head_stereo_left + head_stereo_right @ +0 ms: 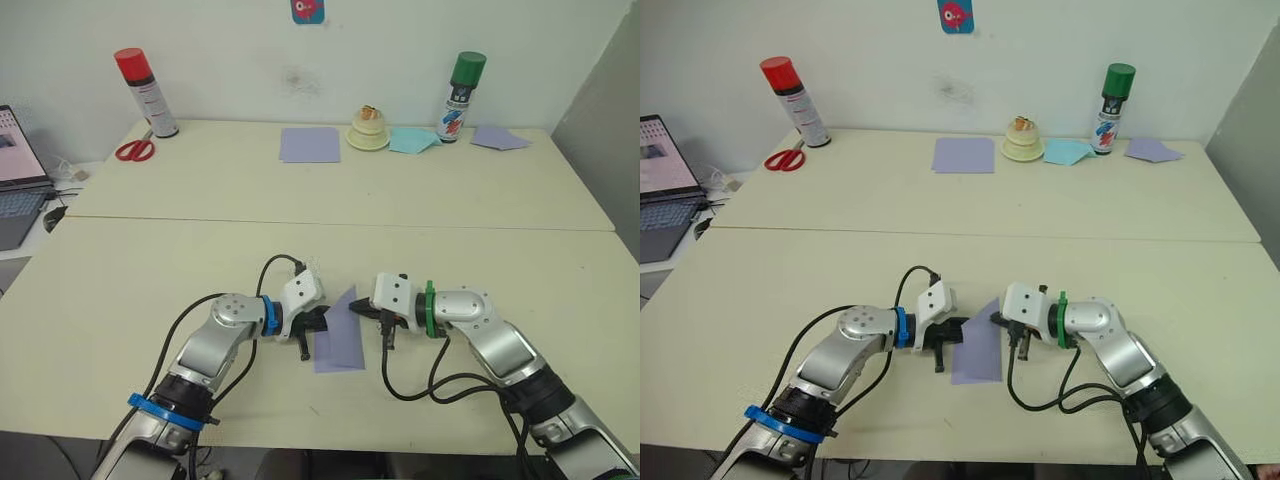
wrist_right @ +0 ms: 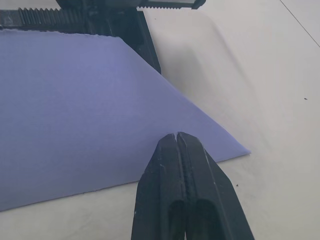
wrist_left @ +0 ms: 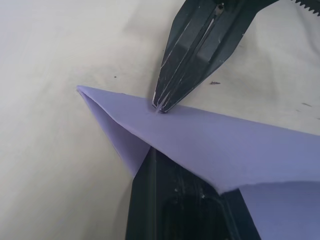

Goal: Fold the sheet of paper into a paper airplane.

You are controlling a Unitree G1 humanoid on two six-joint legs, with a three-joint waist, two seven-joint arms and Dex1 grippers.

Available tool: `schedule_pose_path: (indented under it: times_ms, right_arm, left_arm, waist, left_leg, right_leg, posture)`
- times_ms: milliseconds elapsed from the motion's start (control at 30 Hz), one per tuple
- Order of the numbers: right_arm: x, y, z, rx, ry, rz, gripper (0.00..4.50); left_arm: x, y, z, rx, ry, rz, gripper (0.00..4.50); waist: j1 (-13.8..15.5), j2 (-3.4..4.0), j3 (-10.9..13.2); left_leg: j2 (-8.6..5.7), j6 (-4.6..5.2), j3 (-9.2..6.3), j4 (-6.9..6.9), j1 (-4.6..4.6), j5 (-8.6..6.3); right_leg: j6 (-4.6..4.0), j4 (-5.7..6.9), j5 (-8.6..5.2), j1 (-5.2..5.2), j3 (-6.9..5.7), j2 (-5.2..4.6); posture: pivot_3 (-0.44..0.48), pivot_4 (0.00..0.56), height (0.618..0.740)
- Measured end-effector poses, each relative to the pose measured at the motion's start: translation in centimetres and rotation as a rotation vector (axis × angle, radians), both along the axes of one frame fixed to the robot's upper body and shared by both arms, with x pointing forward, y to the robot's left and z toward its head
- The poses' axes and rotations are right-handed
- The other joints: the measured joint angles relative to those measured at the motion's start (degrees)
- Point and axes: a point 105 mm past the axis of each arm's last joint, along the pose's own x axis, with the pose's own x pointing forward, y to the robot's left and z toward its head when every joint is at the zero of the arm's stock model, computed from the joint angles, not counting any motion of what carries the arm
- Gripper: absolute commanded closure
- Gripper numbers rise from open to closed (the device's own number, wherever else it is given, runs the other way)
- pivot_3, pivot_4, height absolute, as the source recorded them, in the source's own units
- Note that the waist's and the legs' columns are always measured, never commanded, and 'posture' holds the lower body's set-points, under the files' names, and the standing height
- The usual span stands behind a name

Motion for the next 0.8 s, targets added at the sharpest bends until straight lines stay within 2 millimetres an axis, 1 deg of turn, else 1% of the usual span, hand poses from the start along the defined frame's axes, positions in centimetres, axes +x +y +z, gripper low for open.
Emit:
schedule_pose_path:
  times_ms: [167,367,467,533,600,700,733,800]
  right_arm:
    - [0.0,0.4,-0.3,-0.013,-0.017,-0.011,4.5]
    - [0.0,0.7,-0.8,-0.035,-0.036,-0.008,4.5]
    - [0.0,0.9,-0.8,-0.036,-0.039,-0.003,4.5]
    - [0.0,0.9,-0.9,-0.043,-0.043,0.0,4.5]
    - [0.0,0.9,-0.9,-0.047,-0.049,0.003,4.5]
    - [0.0,0.9,-1.0,-0.052,-0.057,0.008,4.5]
    - [0.0,0.9,-1.0,-0.054,-0.057,0.008,4.5]
    - [0.0,1.0,-1.0,-0.053,-0.06,0.012,4.5]
  left_arm:
    - [-0.4,1.4,0.0,0.002,0.032,0.016,4.47]
    - [-1.0,4.5,0.4,0.017,0.08,0.081,4.47]
    - [-0.8,6.0,0.9,0.042,0.078,0.109,4.47]
    - [-0.5,6.8,1.8,0.04,0.066,0.122,4.47]
    - [-0.1,6.7,3.1,0.032,0.041,0.108,4.47]
    - [0.4,5.7,4.7,0.015,-0.016,0.075,4.47]
    - [0.5,5.1,5.1,0.001,-0.029,0.062,4.47]
    - [0.3,4.0,4.9,-0.017,-0.026,0.033,4.47]
  waist:
    - [-0.2,0.01,0.0]
    - [-0.5,0.03,0.0]
    - [-0.5,0.03,0.0]
    - [-0.5,0.04,0.0]
    - [-0.4,0.04,0.0]
    - [-0.4,0.04,0.0]
    - [-0.4,0.04,0.0]
    - [-0.5,0.04,0.0]
  left_leg:
    - [0.01,0.0,0.0,-0.01,0.03,0.0]
    - [0.04,0.01,-0.02,-0.02,0.03,0.0]
    - [0.03,0.01,-0.02,-0.02,0.0,0.0]
    - [0.01,0.0,-0.02,-0.02,-0.02,0.0]
    - [-0.02,0.0,-0.01,-0.01,-0.04,0.0]
    - [-0.04,0.0,0.02,0.0,-0.04,0.0]
    - [-0.04,0.0,0.03,0.0,-0.03,0.0]
    - [-0.02,0.0,0.03,-0.01,-0.02,0.0]
  right_leg:
    - [0.0,0.01,0.0,0.0,0.0,0.02]
    - [-0.01,0.04,0.01,-0.02,-0.01,0.03]
    - [-0.01,0.03,0.01,-0.04,-0.01,0.03]
    - [-0.01,0.03,0.01,-0.04,-0.02,0.03]
    - [-0.01,0.01,0.01,-0.04,-0.03,0.03]
    - [-0.01,0.01,0.01,-0.02,-0.01,0.03]
    - [-0.01,0.01,0.01,-0.02,-0.01,0.03]
    - [-0.01,0.01,0.01,-0.02,0.0,0.03]
  posture:
    - [0.0,0.15,0.74]
    - [0.0,0.15,0.74]
    - [0.0,0.15,0.74]
    - [0.0,0.15,0.74]
    - [0.0,0.15,0.74]
    - [0.0,0.15,0.74]
    - [0.0,0.15,0.74]
    - [0.0,0.15,0.74]
